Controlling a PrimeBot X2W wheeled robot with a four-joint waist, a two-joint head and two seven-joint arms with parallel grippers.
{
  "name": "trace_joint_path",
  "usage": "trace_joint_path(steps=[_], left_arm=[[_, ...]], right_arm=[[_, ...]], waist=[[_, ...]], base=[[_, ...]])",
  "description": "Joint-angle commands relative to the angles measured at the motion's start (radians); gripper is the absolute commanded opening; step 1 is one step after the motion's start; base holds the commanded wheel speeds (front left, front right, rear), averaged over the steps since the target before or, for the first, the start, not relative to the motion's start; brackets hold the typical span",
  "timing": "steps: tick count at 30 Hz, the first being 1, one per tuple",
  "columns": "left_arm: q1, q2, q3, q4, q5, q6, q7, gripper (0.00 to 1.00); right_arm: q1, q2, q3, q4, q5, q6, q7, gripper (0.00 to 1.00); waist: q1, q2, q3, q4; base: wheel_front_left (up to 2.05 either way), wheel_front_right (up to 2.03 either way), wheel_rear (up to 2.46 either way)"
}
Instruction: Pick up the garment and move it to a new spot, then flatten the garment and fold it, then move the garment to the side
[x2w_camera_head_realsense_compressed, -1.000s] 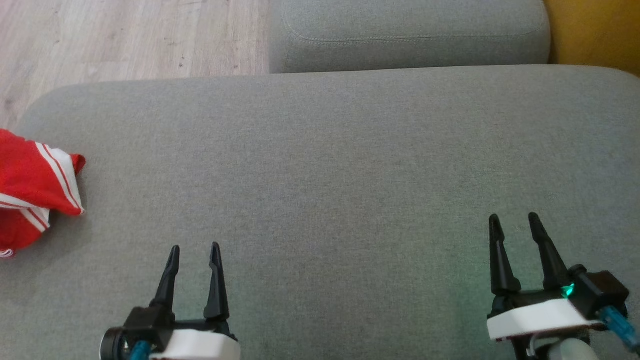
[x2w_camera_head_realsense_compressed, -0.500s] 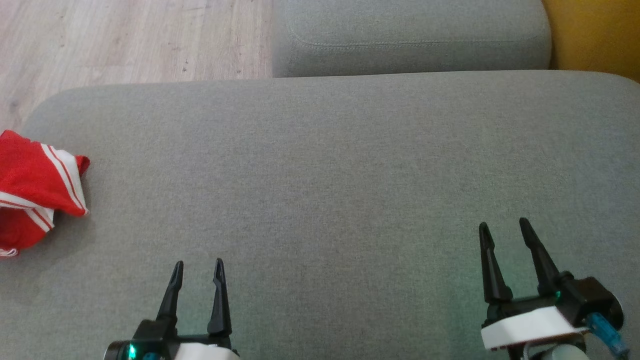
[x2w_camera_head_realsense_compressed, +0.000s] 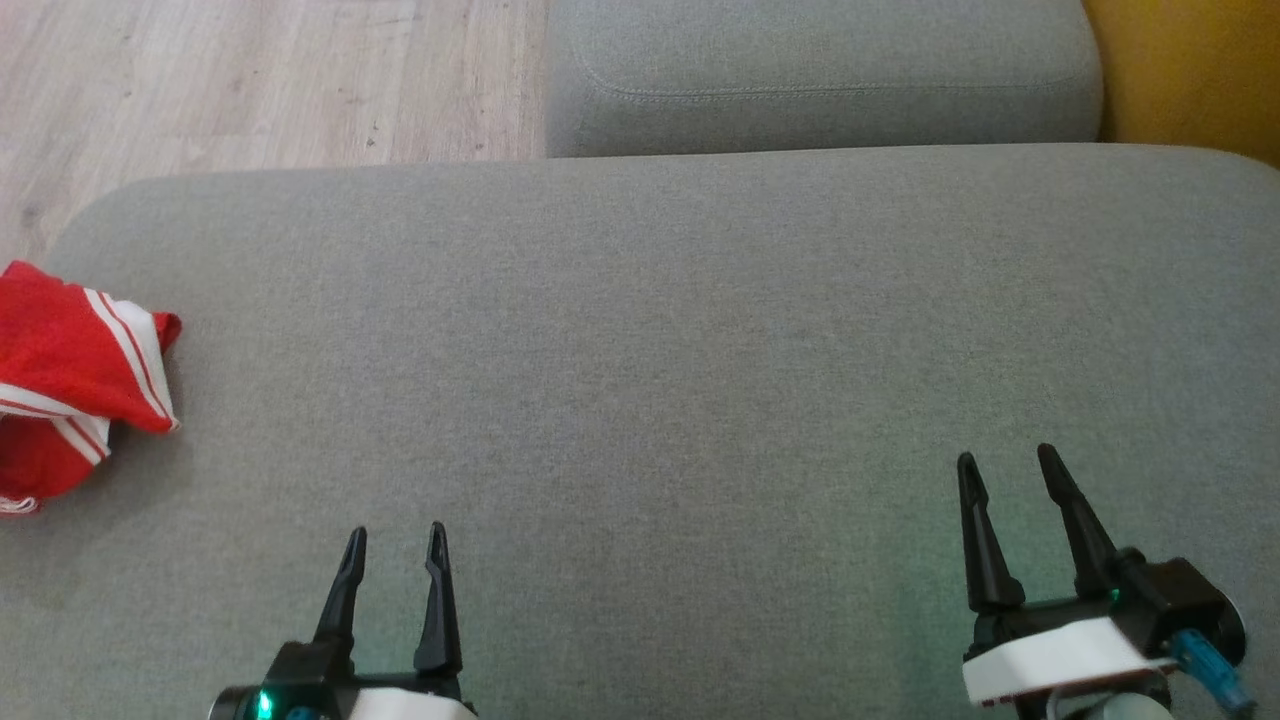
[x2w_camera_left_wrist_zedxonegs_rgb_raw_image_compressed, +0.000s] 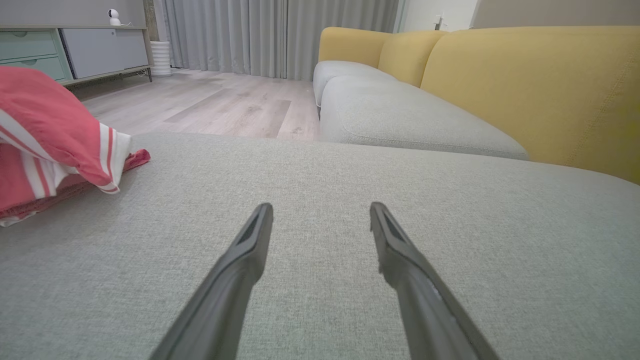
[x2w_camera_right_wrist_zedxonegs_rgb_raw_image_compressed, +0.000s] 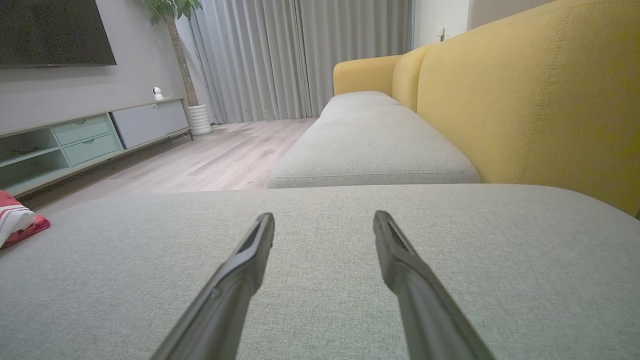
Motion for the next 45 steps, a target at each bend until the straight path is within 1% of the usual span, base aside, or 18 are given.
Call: trace_joint_path(steps=[1, 15, 20, 24, 28, 29, 36, 41, 45], left_arm=[[-0.029, 0.005, 0.024, -0.024, -0.004, 0.003, -0.01, 1.0], [-0.03, 0.005, 0.024, -0.022, -0.004, 0.0, -0.01, 1.0], [-0.039, 0.005, 0.019, -0.019, -0.004, 0.001, -0.01, 1.0], [-0.049, 0.005, 0.02, -0.022, 0.001, 0.002, -0.01, 1.0], [-0.057, 0.005, 0.025, -0.022, 0.001, -0.002, -0.01, 1.0], [-0.059, 0.005, 0.027, -0.023, -0.001, -0.004, -0.01, 1.0], [-0.064, 0.005, 0.041, -0.028, -0.004, -0.003, -0.01, 1.0], [-0.064, 0.005, 0.055, -0.032, -0.005, -0.001, -0.01, 1.0], [-0.063, 0.005, 0.064, -0.033, -0.007, 0.002, -0.01, 1.0]], right_arm=[[-0.023, -0.011, 0.02, -0.025, 0.008, 0.008, -0.011, 1.0], [-0.024, -0.011, 0.017, -0.021, 0.008, 0.008, -0.011, 1.0], [-0.019, -0.011, 0.006, -0.027, 0.007, 0.008, -0.011, 1.0], [-0.02, -0.011, 0.001, -0.031, 0.008, 0.008, -0.011, 1.0], [-0.021, -0.011, 0.003, -0.035, 0.011, 0.008, -0.011, 1.0], [-0.025, -0.011, 0.005, -0.035, 0.011, 0.008, -0.011, 1.0], [-0.039, -0.011, 0.012, -0.034, 0.009, 0.008, -0.011, 1.0], [-0.045, -0.011, 0.021, -0.032, 0.008, 0.008, -0.011, 1.0], [-0.046, -0.011, 0.026, -0.031, 0.006, 0.008, -0.011, 1.0]], waist=[[0.0, 0.0, 0.0, 0.0], [0.0, 0.0, 0.002, 0.002], [0.0, 0.0, 0.004, 0.032], [0.0, 0.0, 0.006, 0.096], [0.0, 0.0, 0.01, 0.18], [0.0, 0.0, 0.014, 0.223], [0.0, 0.0, 0.023, 0.351], [0.0, 0.0, 0.024, 0.409], [0.0, 0.0, 0.025, 0.427]], base=[[0.0, 0.0, 0.0], [0.0, 0.0, 0.0], [0.0, 0.0, 0.0], [0.0, 0.0, 0.0], [0.0, 0.0, 0.0], [0.0, 0.0, 0.0], [0.0, 0.0, 0.0], [0.0, 0.0, 0.0], [0.0, 0.0, 0.0]])
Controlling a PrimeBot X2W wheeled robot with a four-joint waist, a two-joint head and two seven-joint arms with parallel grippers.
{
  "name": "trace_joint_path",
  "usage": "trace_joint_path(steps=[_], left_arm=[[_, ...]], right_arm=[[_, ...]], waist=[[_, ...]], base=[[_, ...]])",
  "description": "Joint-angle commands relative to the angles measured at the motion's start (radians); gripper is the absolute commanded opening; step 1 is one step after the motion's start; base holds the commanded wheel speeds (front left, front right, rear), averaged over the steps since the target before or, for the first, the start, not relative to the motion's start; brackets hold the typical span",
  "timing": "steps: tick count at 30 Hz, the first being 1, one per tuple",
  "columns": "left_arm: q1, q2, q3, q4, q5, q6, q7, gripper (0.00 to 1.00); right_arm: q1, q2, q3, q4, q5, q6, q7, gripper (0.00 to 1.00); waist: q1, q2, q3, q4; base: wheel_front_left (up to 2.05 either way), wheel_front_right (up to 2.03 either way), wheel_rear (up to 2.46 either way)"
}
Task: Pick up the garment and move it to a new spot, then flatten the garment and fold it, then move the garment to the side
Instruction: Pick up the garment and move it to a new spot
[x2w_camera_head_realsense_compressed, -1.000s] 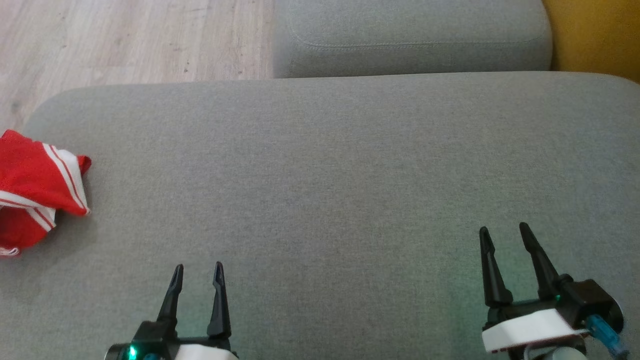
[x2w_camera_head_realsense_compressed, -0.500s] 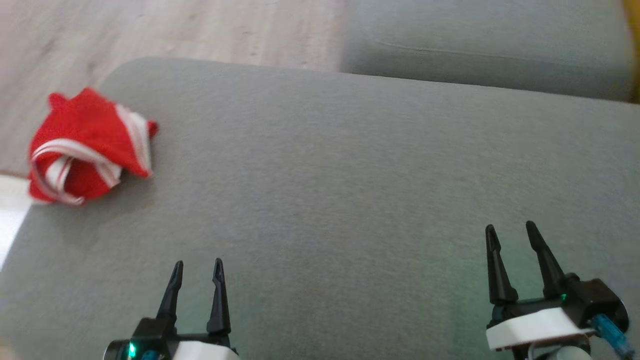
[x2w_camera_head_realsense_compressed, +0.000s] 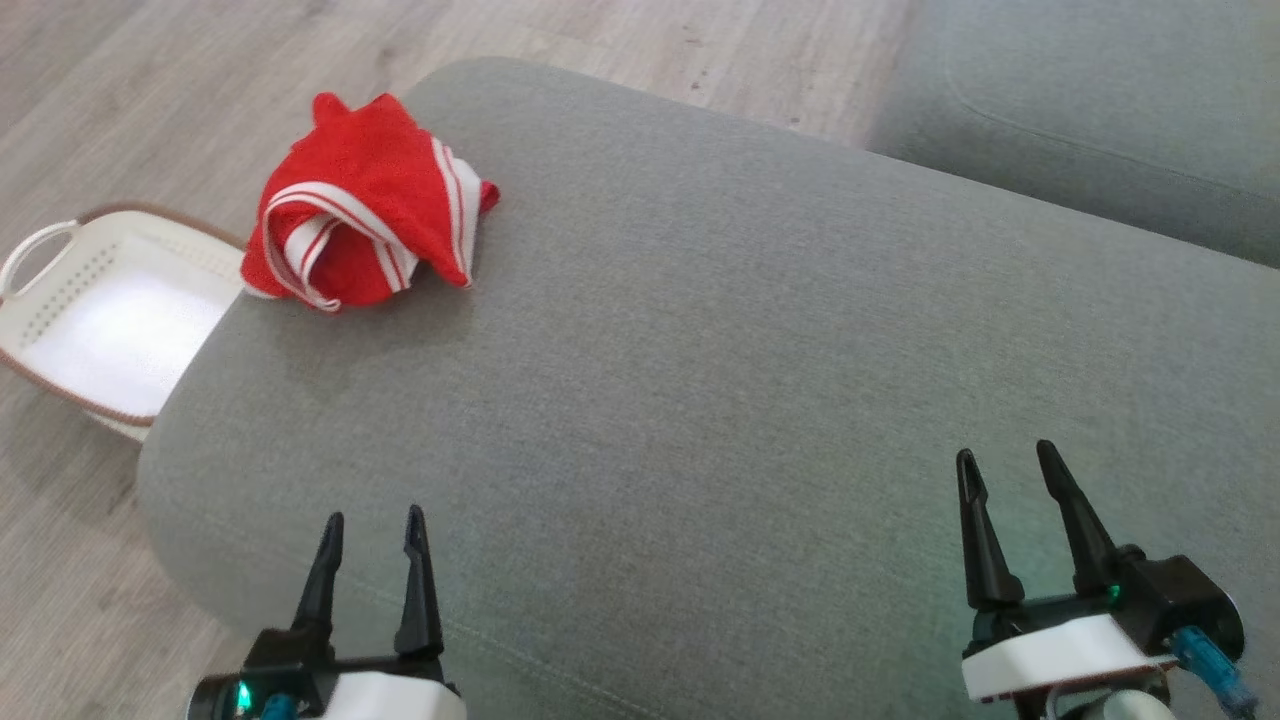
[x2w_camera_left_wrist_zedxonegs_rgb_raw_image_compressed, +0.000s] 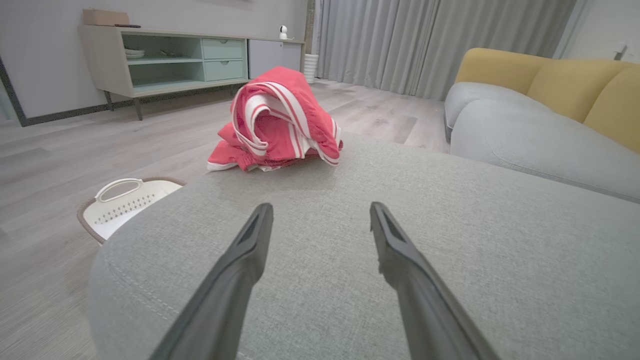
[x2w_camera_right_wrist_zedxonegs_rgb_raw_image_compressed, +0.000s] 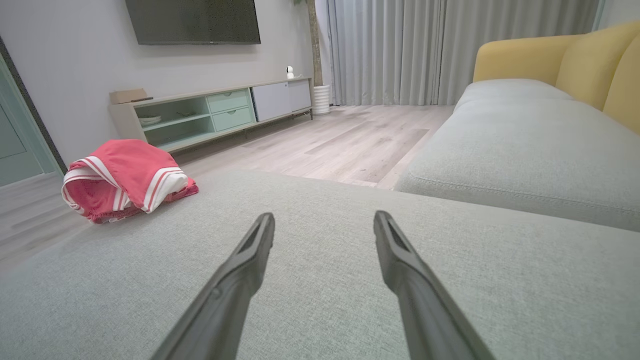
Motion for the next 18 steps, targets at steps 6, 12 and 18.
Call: trace_joint_path(steps=[6, 12, 18], left_arm=[[-0.037, 0.003, 0.044, -0.034, -0.016, 0.007, -0.01, 1.0], [-0.047, 0.004, 0.074, -0.061, -0.027, 0.014, -0.01, 1.0], [-0.106, 0.054, 0.194, -0.191, -0.013, 0.012, -0.01, 1.0]], right_arm=[[-0.047, -0.01, 0.033, -0.029, -0.01, 0.008, -0.011, 1.0], [-0.057, -0.01, 0.04, -0.038, -0.023, 0.008, -0.011, 1.0], [-0.068, -0.01, 0.024, -0.059, -0.054, 0.008, -0.011, 1.0]], waist=[[0.0, 0.0, 0.007, 0.018], [0.0, 0.0, 0.024, 0.015], [0.0, 0.0, 0.058, 0.007]], base=[[0.0, 0.0, 0.0], [0.0, 0.0, 0.0], [0.0, 0.0, 0.0]])
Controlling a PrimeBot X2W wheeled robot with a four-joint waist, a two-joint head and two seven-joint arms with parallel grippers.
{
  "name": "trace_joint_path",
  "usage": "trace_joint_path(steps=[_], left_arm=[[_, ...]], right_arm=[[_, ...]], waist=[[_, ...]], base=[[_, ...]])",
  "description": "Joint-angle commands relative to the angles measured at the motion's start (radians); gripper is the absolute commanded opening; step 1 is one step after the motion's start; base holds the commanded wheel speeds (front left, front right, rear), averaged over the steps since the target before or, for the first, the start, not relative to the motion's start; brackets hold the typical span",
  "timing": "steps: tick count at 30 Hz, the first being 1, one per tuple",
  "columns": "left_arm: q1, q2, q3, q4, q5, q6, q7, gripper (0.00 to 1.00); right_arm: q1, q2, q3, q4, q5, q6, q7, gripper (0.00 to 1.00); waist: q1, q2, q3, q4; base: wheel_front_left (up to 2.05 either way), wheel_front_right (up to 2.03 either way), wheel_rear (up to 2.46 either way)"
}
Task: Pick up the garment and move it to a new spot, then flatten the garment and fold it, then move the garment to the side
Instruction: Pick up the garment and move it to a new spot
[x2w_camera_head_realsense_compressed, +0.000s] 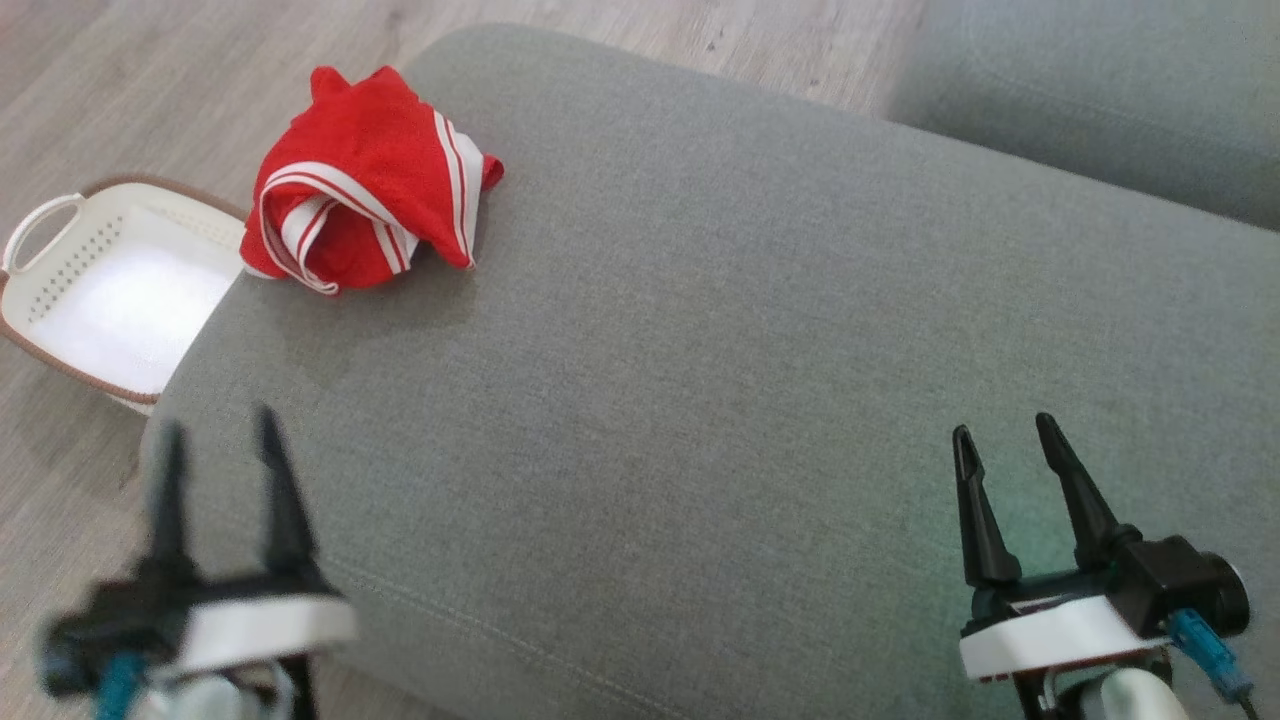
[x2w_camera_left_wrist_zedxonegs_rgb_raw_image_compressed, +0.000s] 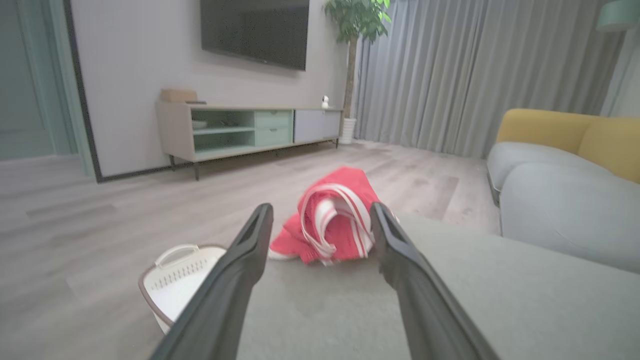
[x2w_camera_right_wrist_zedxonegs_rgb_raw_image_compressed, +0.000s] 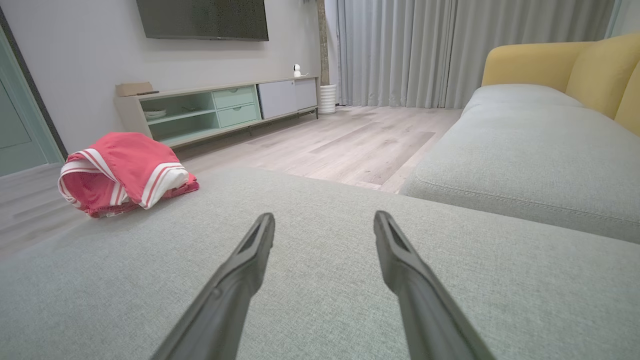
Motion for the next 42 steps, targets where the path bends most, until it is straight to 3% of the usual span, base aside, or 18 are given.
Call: trace_joint_path(steps=[1, 8, 12, 15, 23, 39, 40, 41, 42], left_arm=[[-0.073, 0.032, 0.049, -0.051, 0.011, -0.001, -0.01, 1.0], [-0.36, 0.204, 0.091, -0.072, 0.028, -0.063, 0.053, 1.0], [-0.549, 0.296, 0.08, 0.026, 0.034, -0.111, 0.133, 1.0], [-0.664, 0.335, 0.073, 0.131, 0.015, -0.135, 0.187, 1.0], [-0.79, 0.368, 0.036, 0.448, -0.031, -0.163, 0.295, 1.0], [-0.808, 0.312, 0.035, 0.787, -0.12, -0.174, 0.253, 1.0], [-0.813, 0.311, 0.029, 0.799, -0.122, -0.176, 0.251, 0.98], [-0.817, 0.312, 0.023, 0.809, -0.123, -0.177, 0.246, 0.6], [-0.822, 0.313, 0.018, 0.816, -0.123, -0.178, 0.238, 0.41]], right_arm=[[-0.044, -0.01, 0.019, -0.036, -0.012, 0.008, -0.011, 1.0], [-0.067, -0.01, 0.018, -0.045, -0.065, 0.008, -0.011, 1.0], [-0.091, -0.01, 0.039, -0.043, -0.1, 0.008, -0.011, 1.0], [-0.111, -0.01, 0.052, -0.045, -0.123, 0.008, -0.011, 1.0], [-0.158, -0.01, 0.019, -0.058, -0.182, 0.008, -0.011, 1.0], [-0.154, -0.01, 0.004, -0.103, -0.235, 0.008, 0.003, 1.0], [-0.155, -0.01, 0.006, -0.103, -0.235, 0.008, 0.003, 1.0], [-0.156, -0.01, 0.008, -0.103, -0.235, 0.008, 0.003, 1.0], [-0.157, -0.01, 0.01, -0.103, -0.234, 0.008, 0.003, 1.0]], waist=[[0.0, 0.0, 0.012, -0.003], [0.0, 0.0, 0.07, -0.012], [0.0, 0.0, 0.115, -0.037], [0.0, 0.0, 0.153, -0.063], [0.0, 0.0, 0.259, -0.119], [0.0, 0.0, 0.377, -0.142], [0.0, 0.0, 0.378, -0.143], [0.0, 0.0, 0.379, -0.143], [0.0, 0.0, 0.379, -0.143]], base=[[0.0, 0.0, 0.0], [0.0, 0.0, 0.0], [0.0, 0.0, 0.0], [0.0, 0.0, 0.0], [0.0, 0.0, 0.0], [0.0, 0.0, 0.0], [0.0, 0.0, 0.0], [0.0, 0.0, 0.0], [0.0, 0.0, 0.0]])
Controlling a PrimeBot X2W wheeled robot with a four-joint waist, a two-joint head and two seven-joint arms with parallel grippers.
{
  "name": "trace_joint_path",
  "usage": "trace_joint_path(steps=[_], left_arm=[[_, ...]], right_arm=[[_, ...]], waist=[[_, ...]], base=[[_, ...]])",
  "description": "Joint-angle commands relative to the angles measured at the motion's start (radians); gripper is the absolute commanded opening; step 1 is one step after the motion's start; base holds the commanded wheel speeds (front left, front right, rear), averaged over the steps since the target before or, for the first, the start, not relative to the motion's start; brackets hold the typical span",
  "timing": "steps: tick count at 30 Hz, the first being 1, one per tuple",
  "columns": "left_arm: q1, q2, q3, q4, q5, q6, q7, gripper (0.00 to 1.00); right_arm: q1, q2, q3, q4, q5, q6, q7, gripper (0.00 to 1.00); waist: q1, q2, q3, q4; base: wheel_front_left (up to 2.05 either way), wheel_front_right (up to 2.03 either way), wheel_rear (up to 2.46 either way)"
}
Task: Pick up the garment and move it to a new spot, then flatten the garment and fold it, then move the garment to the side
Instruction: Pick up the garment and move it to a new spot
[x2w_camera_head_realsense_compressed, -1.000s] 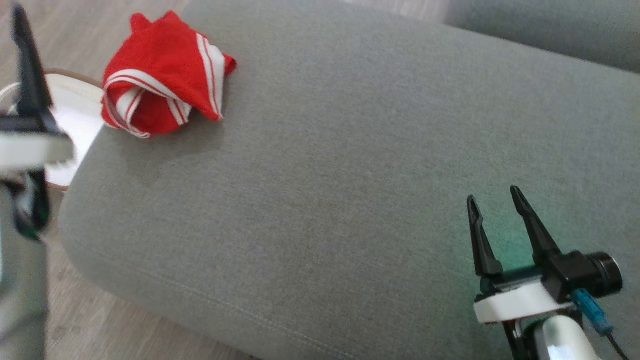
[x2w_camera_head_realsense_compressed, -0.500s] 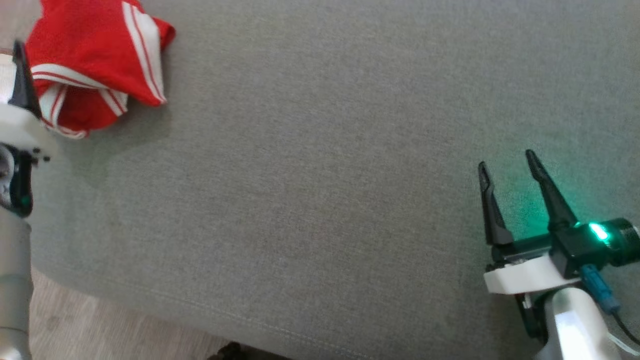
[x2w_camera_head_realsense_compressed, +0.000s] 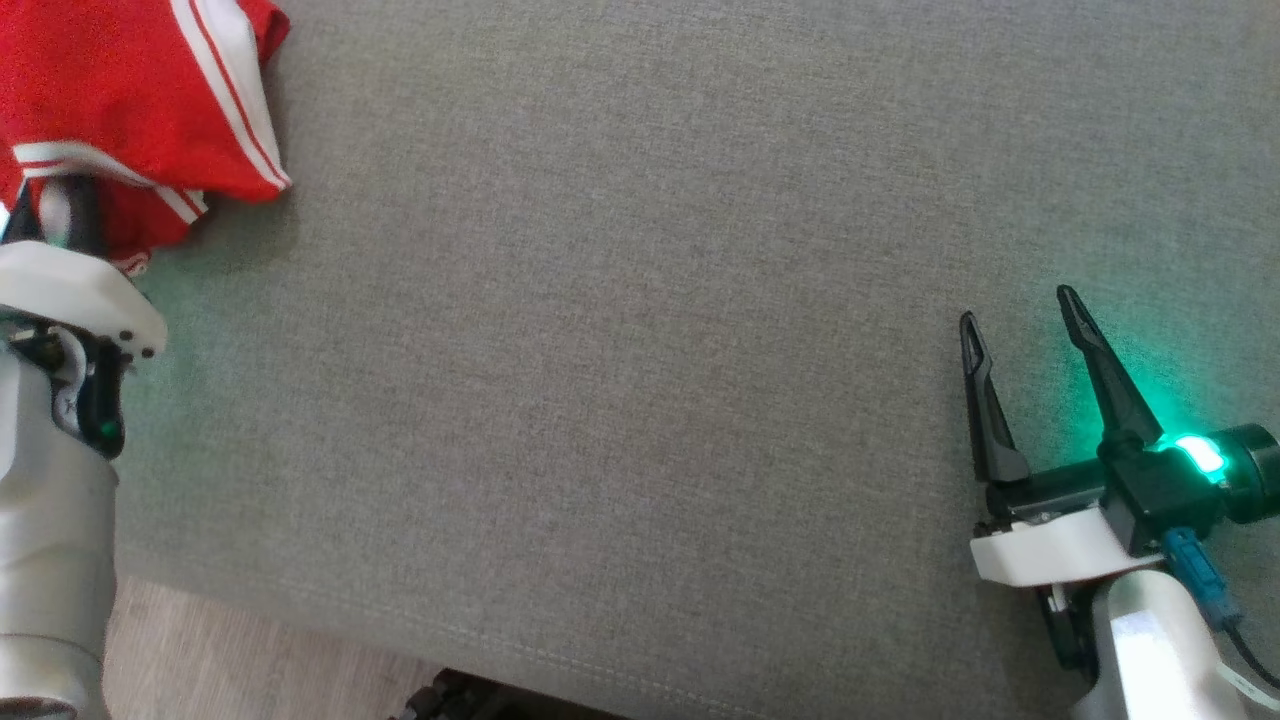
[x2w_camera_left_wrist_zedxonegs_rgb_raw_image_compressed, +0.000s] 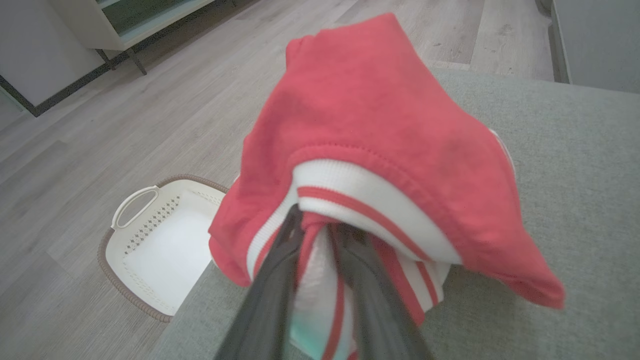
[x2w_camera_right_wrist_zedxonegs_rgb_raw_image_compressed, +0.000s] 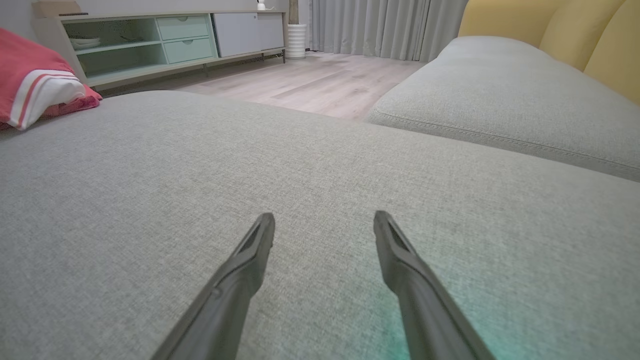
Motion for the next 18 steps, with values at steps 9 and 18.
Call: trace_joint_path(steps=[9, 18], left_arm=[[-0.084, 0.096, -0.015, 0.002, -0.019, -0.006, -0.083, 0.0], [-0.162, 0.178, -0.094, -0.091, -0.015, -0.007, -0.104, 0.0]], right_arm=[[-0.022, -0.002, 0.047, 0.003, 0.02, 0.008, -0.005, 1.0], [-0.016, -0.002, 0.059, 0.058, 0.083, 0.008, -0.013, 1.0]], waist=[[0.0, 0.0, -0.049, 0.0], [0.0, 0.0, -0.18, -0.033]], base=[[0.0, 0.0, 0.0], [0.0, 0.0, 0.0]])
